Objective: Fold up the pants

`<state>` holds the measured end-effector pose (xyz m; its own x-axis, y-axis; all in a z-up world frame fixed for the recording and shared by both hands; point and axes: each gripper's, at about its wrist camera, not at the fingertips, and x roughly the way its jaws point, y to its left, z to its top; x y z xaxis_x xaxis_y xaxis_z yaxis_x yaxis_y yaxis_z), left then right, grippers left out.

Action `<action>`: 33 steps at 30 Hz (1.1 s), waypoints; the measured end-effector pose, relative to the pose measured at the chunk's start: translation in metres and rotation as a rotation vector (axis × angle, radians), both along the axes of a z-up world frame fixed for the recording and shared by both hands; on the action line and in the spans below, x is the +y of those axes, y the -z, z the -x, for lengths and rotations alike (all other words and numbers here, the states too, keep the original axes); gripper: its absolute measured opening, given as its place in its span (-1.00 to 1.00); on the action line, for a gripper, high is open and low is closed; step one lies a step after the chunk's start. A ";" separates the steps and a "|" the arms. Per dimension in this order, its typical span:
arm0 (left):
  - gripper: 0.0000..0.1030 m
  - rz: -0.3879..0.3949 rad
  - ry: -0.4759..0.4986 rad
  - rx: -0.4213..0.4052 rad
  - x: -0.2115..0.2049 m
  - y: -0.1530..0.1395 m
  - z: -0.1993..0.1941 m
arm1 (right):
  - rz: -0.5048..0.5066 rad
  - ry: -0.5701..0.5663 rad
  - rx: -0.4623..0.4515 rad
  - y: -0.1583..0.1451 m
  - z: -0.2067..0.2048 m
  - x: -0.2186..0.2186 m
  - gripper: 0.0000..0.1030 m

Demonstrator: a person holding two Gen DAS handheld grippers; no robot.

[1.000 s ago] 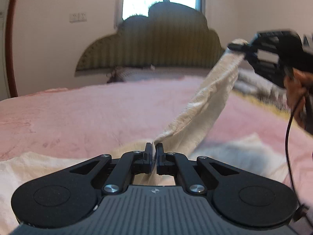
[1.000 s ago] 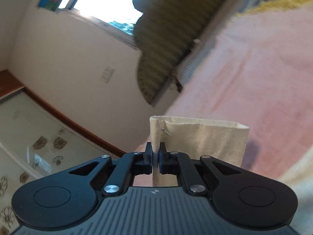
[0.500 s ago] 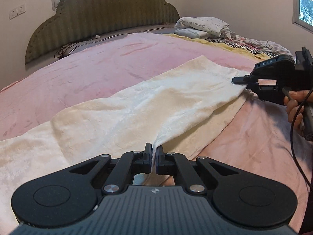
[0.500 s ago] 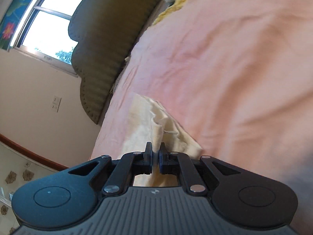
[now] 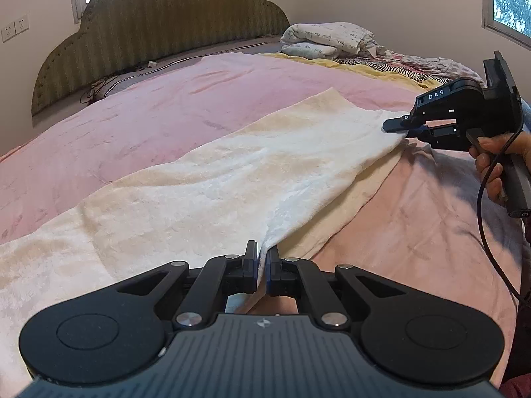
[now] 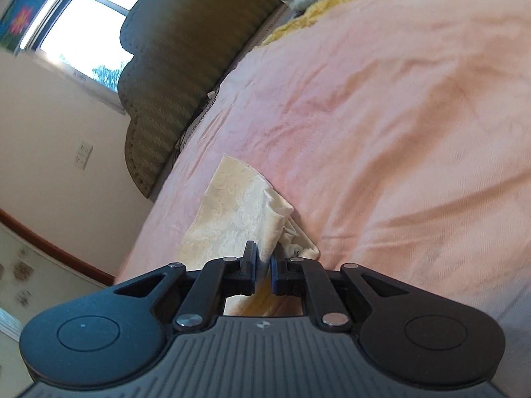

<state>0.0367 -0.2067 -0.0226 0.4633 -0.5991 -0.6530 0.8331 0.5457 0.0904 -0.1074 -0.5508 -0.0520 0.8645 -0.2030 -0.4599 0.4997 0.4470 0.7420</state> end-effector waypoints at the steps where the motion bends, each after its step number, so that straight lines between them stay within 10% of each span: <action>1: -0.90 -0.010 0.004 0.003 -0.001 0.001 0.000 | 0.008 0.007 0.008 -0.003 0.001 0.001 -0.81; 4: -0.91 -0.034 0.022 -0.019 -0.002 0.005 0.003 | 0.073 0.145 0.065 -0.017 0.013 0.007 -0.59; 7: -0.73 -0.029 0.033 -0.008 -0.003 0.004 0.005 | 0.344 0.265 0.151 -0.045 0.011 0.034 -0.47; 9: -0.65 -0.025 0.036 0.004 -0.003 0.002 0.005 | 0.484 0.068 0.158 -0.060 -0.016 0.059 -0.42; 12: -0.32 0.009 0.043 0.035 0.007 -0.008 0.002 | 0.516 -0.329 0.188 -0.057 -0.068 0.095 0.22; 16: 0.15 0.058 -0.028 0.019 0.044 -0.028 -0.005 | 0.656 -0.444 0.407 -0.033 -0.101 0.126 0.23; 23: 0.20 0.035 -0.290 0.058 0.093 -0.029 -0.050 | 0.645 -0.536 0.292 -0.052 -0.110 0.149 0.26; 27: 0.18 -0.043 -0.332 0.014 0.092 -0.015 -0.048 | 0.754 -0.659 0.413 -0.032 -0.121 0.174 0.37; 33: 0.21 0.014 -0.377 0.028 0.102 -0.020 -0.048 | 0.644 -0.584 0.320 -0.044 -0.112 0.170 0.42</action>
<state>0.0843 -0.1052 -0.0026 0.6353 -0.3983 -0.6616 0.5751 0.8158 0.0611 0.0049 -0.3812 -0.0081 0.7615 -0.0745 -0.6439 0.2033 0.9707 0.1281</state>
